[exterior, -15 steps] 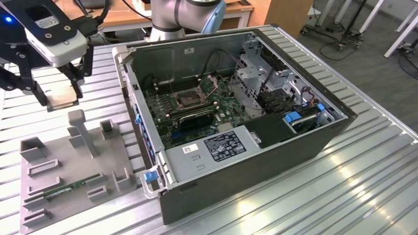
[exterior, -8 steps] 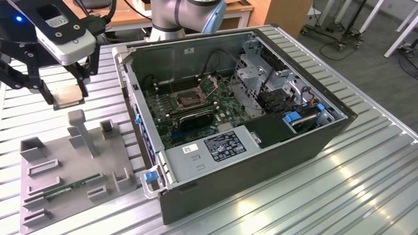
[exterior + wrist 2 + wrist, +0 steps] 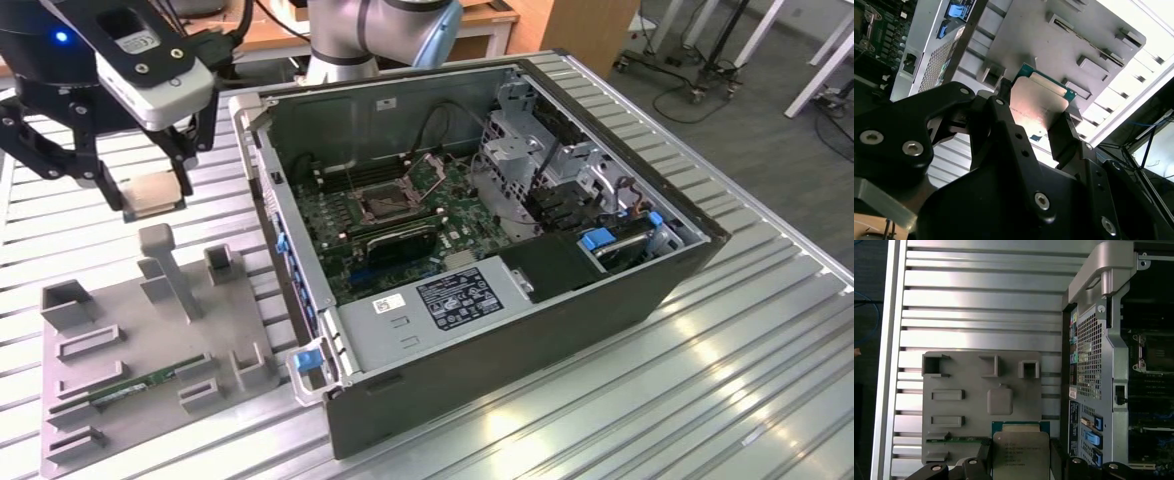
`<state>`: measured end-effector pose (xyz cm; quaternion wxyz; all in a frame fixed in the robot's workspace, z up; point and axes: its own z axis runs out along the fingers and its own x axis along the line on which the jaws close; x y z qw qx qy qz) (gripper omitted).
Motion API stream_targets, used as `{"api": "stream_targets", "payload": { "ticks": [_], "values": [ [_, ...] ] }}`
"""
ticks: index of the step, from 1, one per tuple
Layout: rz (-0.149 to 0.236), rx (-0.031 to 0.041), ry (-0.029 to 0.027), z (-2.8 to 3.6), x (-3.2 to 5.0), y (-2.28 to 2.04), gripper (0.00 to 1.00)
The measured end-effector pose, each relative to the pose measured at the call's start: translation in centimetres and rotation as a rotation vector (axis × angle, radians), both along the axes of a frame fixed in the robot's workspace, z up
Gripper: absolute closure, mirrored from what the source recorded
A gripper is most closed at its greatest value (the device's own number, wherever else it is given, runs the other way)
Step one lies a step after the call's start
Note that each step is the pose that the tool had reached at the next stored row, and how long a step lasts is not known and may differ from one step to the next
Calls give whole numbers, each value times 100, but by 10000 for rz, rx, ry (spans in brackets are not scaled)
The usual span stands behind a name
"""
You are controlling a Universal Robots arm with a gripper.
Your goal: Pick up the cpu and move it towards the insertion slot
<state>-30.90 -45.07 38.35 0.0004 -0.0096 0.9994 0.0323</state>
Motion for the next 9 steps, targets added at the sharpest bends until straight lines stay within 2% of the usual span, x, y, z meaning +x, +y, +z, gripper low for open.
{"api": "stream_targets", "payload": {
  "ticks": [9],
  "values": [
    [-1,-1,1,0,120,1,45]
  ]
}}
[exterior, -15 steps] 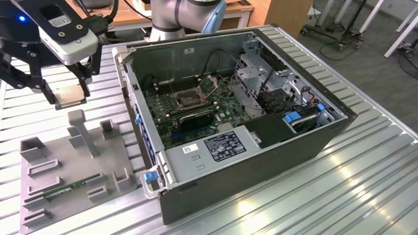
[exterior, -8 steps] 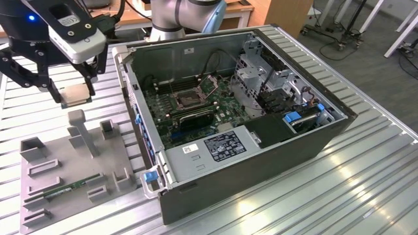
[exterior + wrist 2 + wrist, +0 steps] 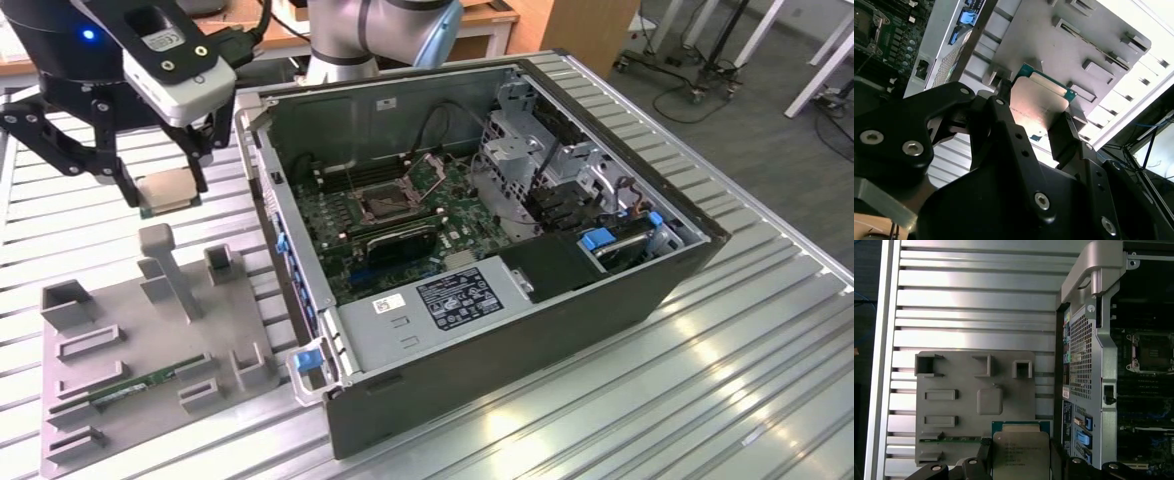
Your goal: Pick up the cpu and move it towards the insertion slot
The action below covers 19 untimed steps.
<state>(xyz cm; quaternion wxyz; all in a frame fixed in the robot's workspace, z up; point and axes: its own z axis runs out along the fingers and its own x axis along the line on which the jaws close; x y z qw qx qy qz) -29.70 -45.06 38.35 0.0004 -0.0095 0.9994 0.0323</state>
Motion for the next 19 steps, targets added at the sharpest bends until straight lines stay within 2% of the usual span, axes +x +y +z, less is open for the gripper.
{"api": "stream_targets", "payload": {
  "ticks": [19],
  "values": [
    [0,1,0,-1,275,9,45]
  ]
}}
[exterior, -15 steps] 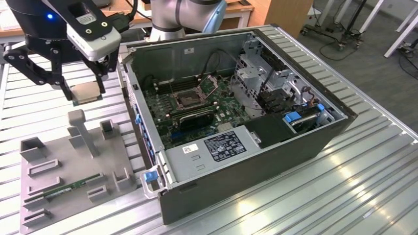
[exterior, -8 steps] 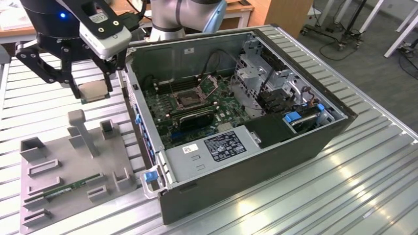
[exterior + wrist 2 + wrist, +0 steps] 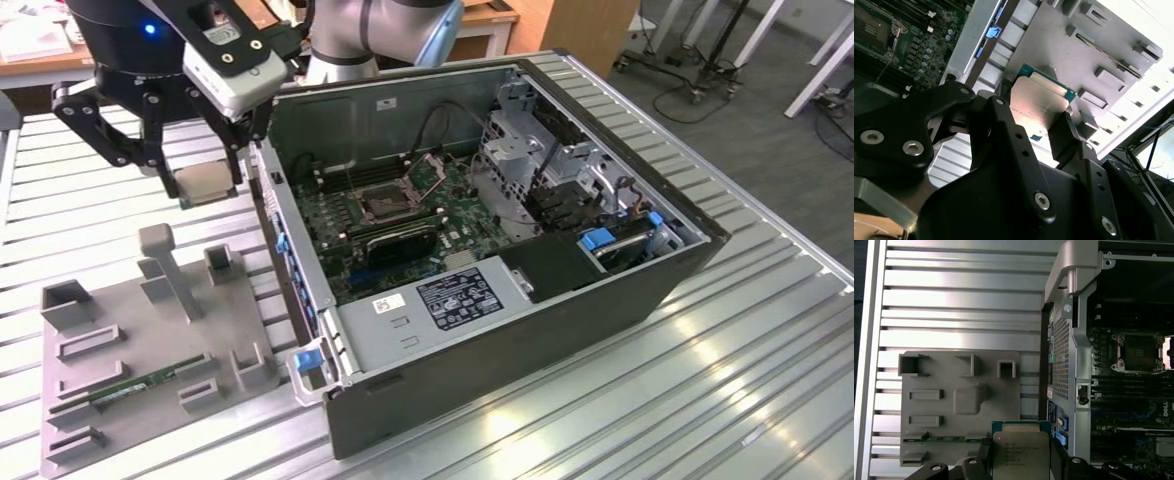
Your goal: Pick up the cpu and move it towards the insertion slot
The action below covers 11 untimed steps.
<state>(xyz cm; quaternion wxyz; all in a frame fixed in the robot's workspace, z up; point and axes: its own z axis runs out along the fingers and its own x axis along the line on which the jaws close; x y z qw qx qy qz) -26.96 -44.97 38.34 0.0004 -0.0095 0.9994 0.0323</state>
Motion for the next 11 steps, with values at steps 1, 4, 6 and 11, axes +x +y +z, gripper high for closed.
{"api": "stream_targets", "payload": {
  "ticks": [1,4,6,11],
  "values": [
    [0,0,0,0,18,1,45],
    [1,0,0,0,76,2,45],
    [1,-1,0,0,116,3,45],
    [0,0,0,0,220,6,45]
  ]
}}
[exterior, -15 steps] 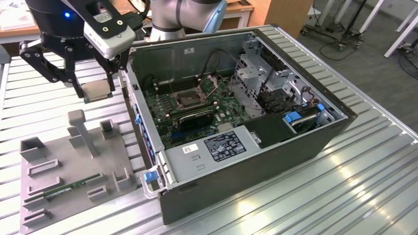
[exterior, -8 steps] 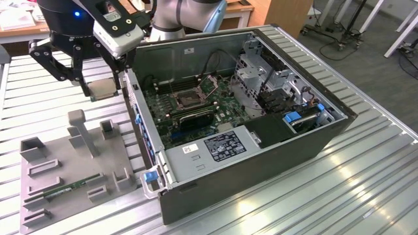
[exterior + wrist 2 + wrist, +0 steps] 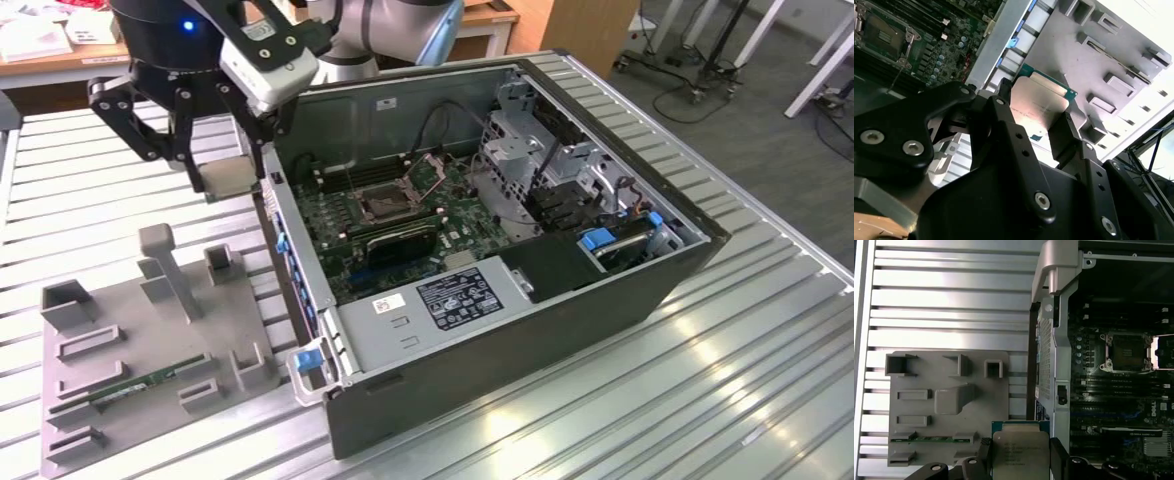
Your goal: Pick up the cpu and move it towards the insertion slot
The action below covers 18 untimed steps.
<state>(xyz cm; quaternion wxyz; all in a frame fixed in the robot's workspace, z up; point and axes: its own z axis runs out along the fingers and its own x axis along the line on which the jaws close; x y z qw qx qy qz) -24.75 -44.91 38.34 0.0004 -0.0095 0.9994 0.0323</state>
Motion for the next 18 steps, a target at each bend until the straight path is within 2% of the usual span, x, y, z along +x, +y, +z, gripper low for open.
{"api": "stream_targets", "payload": {
  "ticks": [9,18],
  "values": [
    [1,0,1,-2,231,3,45],
    [1,0,0,-7,498,6,45]
  ]
}}
